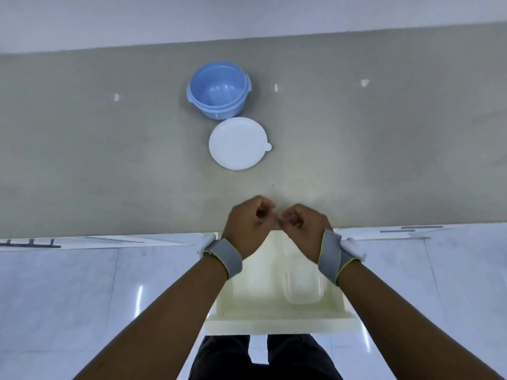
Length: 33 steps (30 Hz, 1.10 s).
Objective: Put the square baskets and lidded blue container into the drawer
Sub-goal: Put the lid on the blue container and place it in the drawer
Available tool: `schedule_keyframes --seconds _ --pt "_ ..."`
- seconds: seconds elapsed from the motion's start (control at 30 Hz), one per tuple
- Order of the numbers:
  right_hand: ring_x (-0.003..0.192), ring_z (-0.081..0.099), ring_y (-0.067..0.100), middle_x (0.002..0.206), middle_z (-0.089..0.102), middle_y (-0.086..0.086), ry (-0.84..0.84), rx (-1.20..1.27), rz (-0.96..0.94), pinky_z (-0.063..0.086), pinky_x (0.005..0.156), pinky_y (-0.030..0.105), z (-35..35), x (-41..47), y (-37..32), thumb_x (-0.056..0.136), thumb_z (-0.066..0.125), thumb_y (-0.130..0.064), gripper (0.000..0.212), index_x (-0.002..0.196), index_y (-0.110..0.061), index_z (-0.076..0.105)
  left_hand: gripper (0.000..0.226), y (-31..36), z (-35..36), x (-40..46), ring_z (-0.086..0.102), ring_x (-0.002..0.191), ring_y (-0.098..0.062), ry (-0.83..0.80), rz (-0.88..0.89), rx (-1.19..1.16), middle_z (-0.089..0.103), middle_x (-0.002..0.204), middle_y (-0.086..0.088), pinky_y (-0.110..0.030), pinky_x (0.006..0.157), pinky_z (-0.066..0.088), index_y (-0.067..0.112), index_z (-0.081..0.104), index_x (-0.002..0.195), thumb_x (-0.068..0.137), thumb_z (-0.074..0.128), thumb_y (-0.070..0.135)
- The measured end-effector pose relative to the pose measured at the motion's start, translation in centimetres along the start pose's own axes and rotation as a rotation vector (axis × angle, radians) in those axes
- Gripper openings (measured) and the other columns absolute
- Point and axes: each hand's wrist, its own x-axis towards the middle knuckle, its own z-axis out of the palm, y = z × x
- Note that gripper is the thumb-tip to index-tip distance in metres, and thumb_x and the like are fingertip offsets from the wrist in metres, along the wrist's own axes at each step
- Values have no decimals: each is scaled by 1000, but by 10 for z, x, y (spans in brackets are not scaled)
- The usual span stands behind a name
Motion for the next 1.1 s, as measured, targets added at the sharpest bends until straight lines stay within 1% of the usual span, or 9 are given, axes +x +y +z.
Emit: schedule_keyframes --seconds 0.1,0.27,0.4,0.6,0.73,0.8,0.9,1.03,1.1 --pt "70 65 13 76 71 -5 38 5 -45 48 67 23 -9 40 -38 84 72 -35 13 89 -23 70 4 8 -29 35 64 77 1 106 2 -9 71 84 12 -11 71 49 25 68 91 87 69 27" --pt "62 60 -2 77 65 -13 124 65 -55 39 51 8 -13 101 -75 86 69 -34 12 94 -25 67 5 2 -58 85 61 75 12 200 -96 -35 67 80 19 -2 72 42 25 69 91 87 69 25" --pt "94 64 20 105 69 0 122 -17 -17 40 74 24 -8 140 -85 87 66 -36 31 113 -20 63 15 -10 -74 119 61 91 -8 259 -158 55 64 97 8 -18 83 41 23 67 101 87 66 29" --pt "124 55 30 136 59 11 43 -132 110 43 98 34 7 173 -89 89 64 -38 57 138 -14 50 43 -31 -83 144 43 125 -27 272 -353 165 47 129 -6 -34 87 39 19 52 125 86 62 33" --pt "105 63 33 114 69 10 35 -150 114 44 77 30 13 181 -95 87 64 -37 38 113 -10 65 47 -37 -85 152 44 123 -36 191 -432 222 47 130 -13 -44 95 43 11 53 130 89 56 33" --pt "96 64 32 105 71 8 46 -121 128 41 72 28 15 181 -97 86 64 -37 32 104 -10 67 40 -38 -86 152 49 118 -36 197 -420 178 52 125 -14 -43 95 46 10 59 124 91 52 32" --pt "87 59 25 104 69 4 73 -72 143 40 70 28 15 177 -96 85 64 -37 33 108 -12 64 30 -40 -87 142 56 106 -33 282 -383 102 56 114 -13 -33 86 42 14 65 116 94 46 24" --pt "84 55 15 92 63 -9 160 15 114 37 66 24 4 165 -98 86 63 -43 27 103 -22 63 27 -35 -86 120 61 89 -13 482 -243 -18 61 109 -2 -29 82 48 23 67 113 96 48 16" --pt "81 54 13 83 60 -15 222 37 71 37 69 23 -5 162 -108 86 62 -47 23 97 -27 63 26 -28 -89 116 59 86 0 568 -120 -80 62 108 4 -18 77 49 24 66 113 96 50 14"
